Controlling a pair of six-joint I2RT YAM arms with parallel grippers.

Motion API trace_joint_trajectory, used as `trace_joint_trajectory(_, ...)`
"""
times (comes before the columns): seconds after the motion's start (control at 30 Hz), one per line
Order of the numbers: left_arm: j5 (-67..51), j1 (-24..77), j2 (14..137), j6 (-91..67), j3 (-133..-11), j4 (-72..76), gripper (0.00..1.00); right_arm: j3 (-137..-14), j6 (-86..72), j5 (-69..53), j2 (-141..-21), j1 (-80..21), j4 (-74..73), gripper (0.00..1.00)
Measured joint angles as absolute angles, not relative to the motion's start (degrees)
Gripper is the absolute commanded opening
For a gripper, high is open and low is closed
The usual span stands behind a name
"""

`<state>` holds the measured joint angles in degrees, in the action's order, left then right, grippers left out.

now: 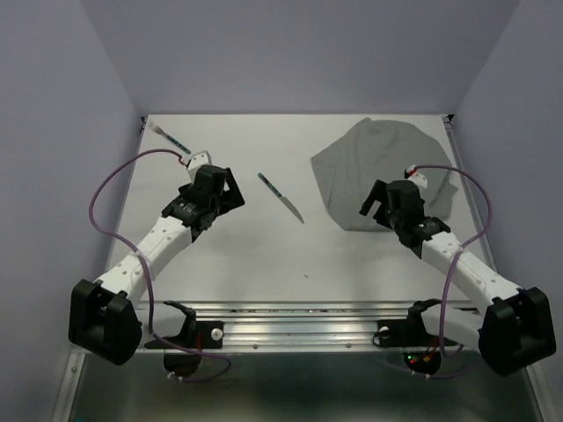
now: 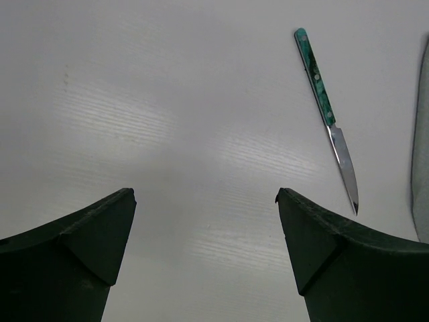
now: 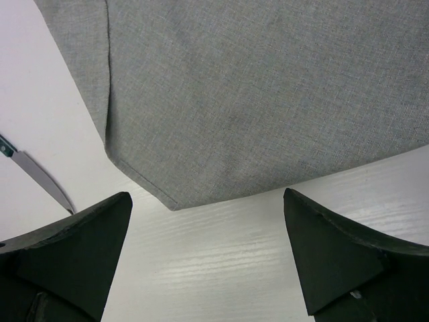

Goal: Fold the napkin into a case and place the utensils inside
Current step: Move the knife to the center of the board.

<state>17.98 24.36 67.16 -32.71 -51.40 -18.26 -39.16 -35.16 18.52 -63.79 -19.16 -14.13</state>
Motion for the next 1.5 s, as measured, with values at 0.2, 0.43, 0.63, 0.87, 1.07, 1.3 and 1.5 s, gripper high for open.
trace_joint_trajectory(0.2,18.4,25.4,74.5,-37.0,-52.8,-21.4,0.98,-39.2,-34.7,17.9,-62.3,-19.2,-14.1,1.0)
trace_joint_trajectory(0.43,20.8,31.0,85.4,-43.9,-62.5,-27.0,0.93,-39.2,-34.1,17.1,-61.8,-19.2,-14.2,1.0)
trace_joint_trajectory(0.63,22.2,33.9,97.5,-48.7,-76.3,-29.5,0.87,-39.2,-33.9,16.6,-61.8,-19.2,-14.6,1.0)
trace_joint_trajectory(0.87,22.8,34.8,111.1,-51.5,-90.9,-32.9,0.83,-39.3,-33.9,16.5,-60.9,-19.2,-15.8,1.0)
trace_joint_trajectory(1.07,22.9,34.8,119.9,-52.5,-99.6,-35.5,0.81,-39.7,-34.1,16.5,-60.4,-19.2,-17.1,1.0)
trace_joint_trajectory(1.3,23.9,34.8,129.3,-53.3,-107.9,-38.7,0.75,-39.7,-34.8,16.5,-59.4,-19.2,-18.3,1.0)
trace_joint_trajectory(1.5,24.5,34.8,130.7,-54.4,-107.9,-40.8,0.63,-39.7,-35.0,16.5,-57.5,-19.2,-19.0,1.0)
